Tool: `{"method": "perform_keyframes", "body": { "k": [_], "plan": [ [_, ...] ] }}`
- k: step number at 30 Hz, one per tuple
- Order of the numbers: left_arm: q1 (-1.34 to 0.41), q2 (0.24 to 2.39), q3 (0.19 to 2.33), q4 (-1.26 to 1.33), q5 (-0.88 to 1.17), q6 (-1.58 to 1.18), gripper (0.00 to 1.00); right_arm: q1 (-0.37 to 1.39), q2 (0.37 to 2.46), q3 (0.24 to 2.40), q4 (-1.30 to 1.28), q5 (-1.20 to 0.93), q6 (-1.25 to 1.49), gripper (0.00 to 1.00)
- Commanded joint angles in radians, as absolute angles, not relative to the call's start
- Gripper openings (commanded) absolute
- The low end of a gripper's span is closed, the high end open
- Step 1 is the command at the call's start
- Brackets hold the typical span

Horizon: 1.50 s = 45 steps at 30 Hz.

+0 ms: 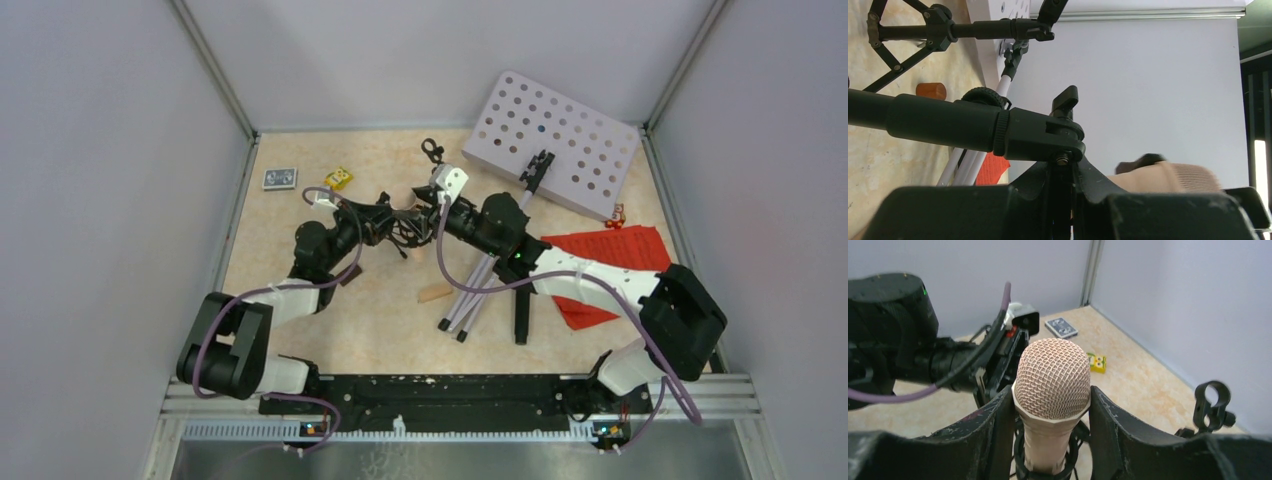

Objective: Pack up the instrument practice props

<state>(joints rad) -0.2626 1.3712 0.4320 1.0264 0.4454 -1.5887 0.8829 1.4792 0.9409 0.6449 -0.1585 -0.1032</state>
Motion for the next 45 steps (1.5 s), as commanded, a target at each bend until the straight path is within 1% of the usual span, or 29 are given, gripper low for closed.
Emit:
{"method": "perform_keyframes", "body": {
  "k": [1,4,10,14,16,20,25,27,31,34,38,42,45],
  "plan": [
    [-0.269,1.314,0.445,1.024,0.459,-1.523,0.0,0.902,1.421,1.083,0.716,-0.185,-0.098,0.02],
    [-0.268,1.296,0.446,0.99,0.454,-1.502,0.0,0.902,1.423,1.177,0.671,-0.181,-0.113,0.0],
    [-0.268,1.284,0.442,0.949,0.444,-1.48,0.0,0.903,1.404,1.367,0.546,-0.127,-0.126,0.0],
    [-0.267,1.28,0.445,0.928,0.437,-1.456,0.0,0.902,1.339,1.416,0.455,-0.049,-0.132,0.0],
    [-0.267,1.275,0.458,0.896,0.43,-1.425,0.0,0.903,1.289,1.417,0.363,0.017,-0.135,0.0],
    [-0.266,1.269,0.495,0.827,0.44,-1.353,0.0,0.902,1.157,1.39,0.142,0.177,-0.119,0.0],
    [-0.264,1.277,0.526,0.807,0.454,-1.318,0.0,0.902,0.997,1.312,-0.177,0.377,-0.056,0.0],
    [-0.263,1.285,0.543,0.801,0.465,-1.306,0.0,0.902,0.945,1.288,-0.315,0.471,0.032,0.0],
    [-0.259,1.3,0.562,0.82,0.49,-1.277,0.0,0.902,0.883,1.255,-0.613,0.544,0.203,0.0],
    [-0.258,1.296,0.57,0.826,0.492,-1.255,0.0,0.901,0.875,1.237,-0.82,0.548,0.335,0.0],
    [-0.255,1.296,0.587,0.808,0.505,-1.241,0.0,0.89,0.891,1.19,-0.984,0.506,0.469,0.0],
    [-0.253,1.3,0.594,0.798,0.524,-1.238,0.0,0.832,0.901,1.094,-0.977,0.486,0.479,0.0],
    [-0.252,1.299,0.592,0.791,0.533,-1.238,0.0,0.69,0.923,1.002,-0.916,0.384,0.467,0.0]
  ]
}}
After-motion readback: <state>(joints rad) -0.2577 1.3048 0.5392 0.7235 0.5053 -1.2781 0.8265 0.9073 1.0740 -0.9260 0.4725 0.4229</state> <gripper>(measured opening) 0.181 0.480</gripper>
